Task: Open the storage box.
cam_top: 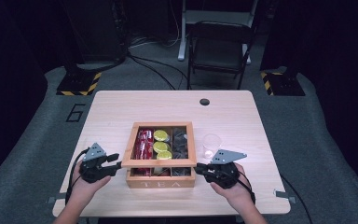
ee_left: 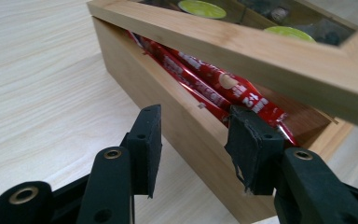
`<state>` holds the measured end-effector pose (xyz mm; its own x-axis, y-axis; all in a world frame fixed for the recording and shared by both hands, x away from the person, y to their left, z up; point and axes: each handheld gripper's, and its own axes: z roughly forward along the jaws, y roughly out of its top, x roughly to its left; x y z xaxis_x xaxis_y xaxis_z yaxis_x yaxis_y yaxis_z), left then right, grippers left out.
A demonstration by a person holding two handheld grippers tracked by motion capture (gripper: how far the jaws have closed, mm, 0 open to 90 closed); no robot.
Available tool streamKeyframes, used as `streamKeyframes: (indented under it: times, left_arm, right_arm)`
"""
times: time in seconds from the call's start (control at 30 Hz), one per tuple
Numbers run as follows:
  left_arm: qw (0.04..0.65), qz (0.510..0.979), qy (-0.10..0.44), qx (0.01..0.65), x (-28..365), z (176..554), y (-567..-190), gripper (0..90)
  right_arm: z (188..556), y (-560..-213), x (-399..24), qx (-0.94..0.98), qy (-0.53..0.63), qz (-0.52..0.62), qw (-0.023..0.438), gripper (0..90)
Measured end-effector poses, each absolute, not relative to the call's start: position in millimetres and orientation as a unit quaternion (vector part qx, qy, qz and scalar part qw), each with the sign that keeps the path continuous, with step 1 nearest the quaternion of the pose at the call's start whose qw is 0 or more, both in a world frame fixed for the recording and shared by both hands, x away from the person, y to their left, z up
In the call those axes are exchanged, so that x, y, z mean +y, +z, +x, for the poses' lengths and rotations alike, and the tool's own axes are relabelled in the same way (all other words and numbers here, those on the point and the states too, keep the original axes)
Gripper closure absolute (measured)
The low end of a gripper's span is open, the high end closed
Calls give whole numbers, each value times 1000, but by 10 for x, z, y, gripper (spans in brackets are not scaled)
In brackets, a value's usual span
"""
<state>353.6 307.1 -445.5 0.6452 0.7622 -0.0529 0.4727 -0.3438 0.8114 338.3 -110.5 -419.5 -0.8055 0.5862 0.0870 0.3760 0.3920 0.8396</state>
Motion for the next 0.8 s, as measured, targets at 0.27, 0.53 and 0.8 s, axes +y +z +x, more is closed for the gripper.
streamKeyframes:
  times: [0.27, 0.53, 0.8]
  left_arm:
    - [440, 798, 181, 369, 3009, 3444, -4371, 534]
    - [455, 787, 197, 367, 2955, 3369, -4227, 478]
    - [463, 787, 215, 348, 2878, 3322, -4107, 467]
  right_arm:
    - [3443, -4097, -1098, 821, 478, 291, 118, 812]
    - [3490, -4033, -1095, 815, 485, 293, 121, 815]
    - [3501, -4049, -1096, 815, 485, 295, 120, 808]
